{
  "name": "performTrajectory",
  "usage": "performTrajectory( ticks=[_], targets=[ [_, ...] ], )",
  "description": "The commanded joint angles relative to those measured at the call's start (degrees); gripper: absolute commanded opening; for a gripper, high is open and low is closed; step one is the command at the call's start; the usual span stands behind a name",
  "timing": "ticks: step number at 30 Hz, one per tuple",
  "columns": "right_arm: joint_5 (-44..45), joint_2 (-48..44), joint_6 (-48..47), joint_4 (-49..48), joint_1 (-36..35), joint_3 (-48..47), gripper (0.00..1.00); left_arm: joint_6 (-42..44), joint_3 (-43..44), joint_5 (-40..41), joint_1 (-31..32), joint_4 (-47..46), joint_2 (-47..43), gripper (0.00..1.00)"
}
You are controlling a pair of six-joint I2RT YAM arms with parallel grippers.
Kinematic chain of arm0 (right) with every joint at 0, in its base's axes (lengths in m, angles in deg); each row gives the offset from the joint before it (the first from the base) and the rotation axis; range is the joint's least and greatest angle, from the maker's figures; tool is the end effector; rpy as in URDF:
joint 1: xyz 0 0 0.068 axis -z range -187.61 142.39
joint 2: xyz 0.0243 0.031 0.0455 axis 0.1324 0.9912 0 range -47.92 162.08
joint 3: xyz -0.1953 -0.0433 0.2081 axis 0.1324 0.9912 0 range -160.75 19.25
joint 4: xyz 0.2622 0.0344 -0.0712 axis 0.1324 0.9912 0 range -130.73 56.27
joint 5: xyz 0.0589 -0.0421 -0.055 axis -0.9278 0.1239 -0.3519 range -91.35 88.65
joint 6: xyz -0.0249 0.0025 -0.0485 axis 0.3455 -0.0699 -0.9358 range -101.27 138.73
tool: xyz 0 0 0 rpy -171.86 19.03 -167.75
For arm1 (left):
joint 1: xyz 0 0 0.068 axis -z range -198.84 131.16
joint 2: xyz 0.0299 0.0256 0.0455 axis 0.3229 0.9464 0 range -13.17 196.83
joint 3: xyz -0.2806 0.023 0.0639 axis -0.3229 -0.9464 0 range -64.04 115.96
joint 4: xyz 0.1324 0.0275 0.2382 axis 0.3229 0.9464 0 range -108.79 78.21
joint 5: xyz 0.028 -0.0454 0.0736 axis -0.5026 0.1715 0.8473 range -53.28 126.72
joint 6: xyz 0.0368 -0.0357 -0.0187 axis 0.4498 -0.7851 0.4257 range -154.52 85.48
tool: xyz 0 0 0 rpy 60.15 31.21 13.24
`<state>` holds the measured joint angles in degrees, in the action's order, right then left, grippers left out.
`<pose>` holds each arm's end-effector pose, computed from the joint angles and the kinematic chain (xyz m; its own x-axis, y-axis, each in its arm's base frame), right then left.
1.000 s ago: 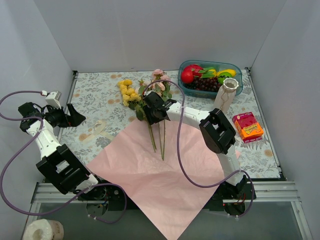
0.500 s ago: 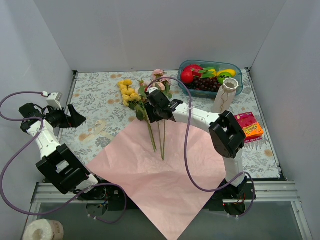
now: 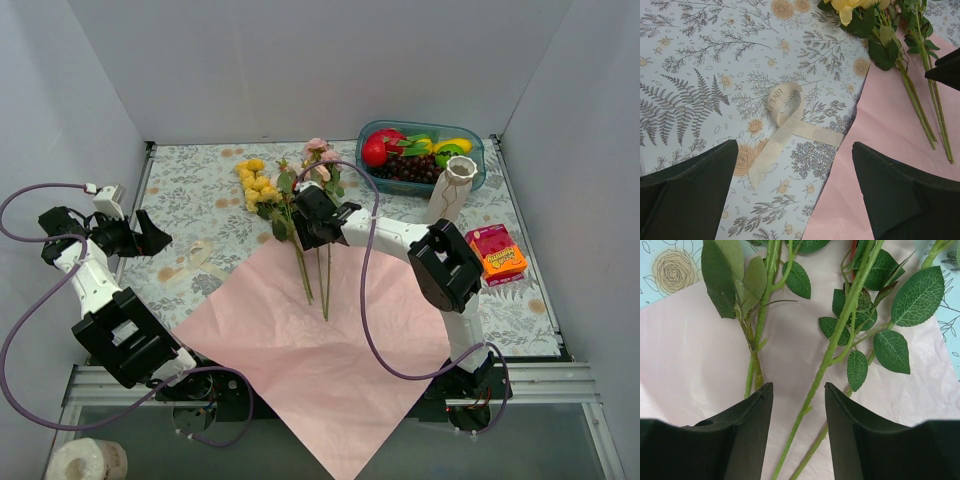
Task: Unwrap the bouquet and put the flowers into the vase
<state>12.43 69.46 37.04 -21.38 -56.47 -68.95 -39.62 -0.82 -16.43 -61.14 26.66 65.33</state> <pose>0.3198 0.3530 0.2069 -0.6652 -0.2978 -0.6847 -0.4411 0.8966 0.0386 0.2239 0.1640 0.2944 -0.6324 -0.6477 -0.4250 -0.1712 0.6519 -0.7387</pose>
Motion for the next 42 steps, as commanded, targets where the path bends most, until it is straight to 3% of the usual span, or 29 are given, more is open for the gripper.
performTrajectory(
  ticks=[1, 8, 14, 17, 18, 22, 32, 42],
  targets=[
    [1.9, -1.5, 1.0, -2.0, 0.3, 1.3, 0.54, 1.0, -0.3, -0.6, -0.1, -0.4, 0.1, 0.98],
    [1.3, 1.8, 1.3, -0.9, 0.6, -0.1, 0.51, 1.0, -0.2, -0.6, -0.1, -0.5, -0.1, 0.98],
    [1.1, 6.3, 1.0, -0.3, 1.8, -4.2, 0.41, 1.0, 0.0, -0.6, -0.1, 0.0, 0.5, 0.98],
    [1.0, 7.2, 0.7, -0.3, 2.1, -5.0, 0.32, 1.3, -0.2, 0.0, -0.1, -0.2, 0.3, 0.98],
    [0.8, 6.9, 0.8, -0.9, 2.2, -5.0, 0.21, 1.4, -0.3, 0.1, -0.1, -0.2, 0.2, 0.98],
    [-0.2, 4.6, 0.4, -4.1, 2.6, -2.9, 0.01, 1.8, -0.6, -0.1, -0.1, 0.3, 0.0, 0.98],
    [0.1, -7.2, -4.0, -11.3, 2.7, -2.5, 0.01, 1.7, -0.3, -0.7, -0.1, 0.9, -0.7, 0.98],
    [1.7, -20.6, -13.2, -10.5, 4.6, -16.0, 0.01, 0.7, 1.3, -1.3, -0.1, 1.7, -0.1, 0.98]
  ],
)
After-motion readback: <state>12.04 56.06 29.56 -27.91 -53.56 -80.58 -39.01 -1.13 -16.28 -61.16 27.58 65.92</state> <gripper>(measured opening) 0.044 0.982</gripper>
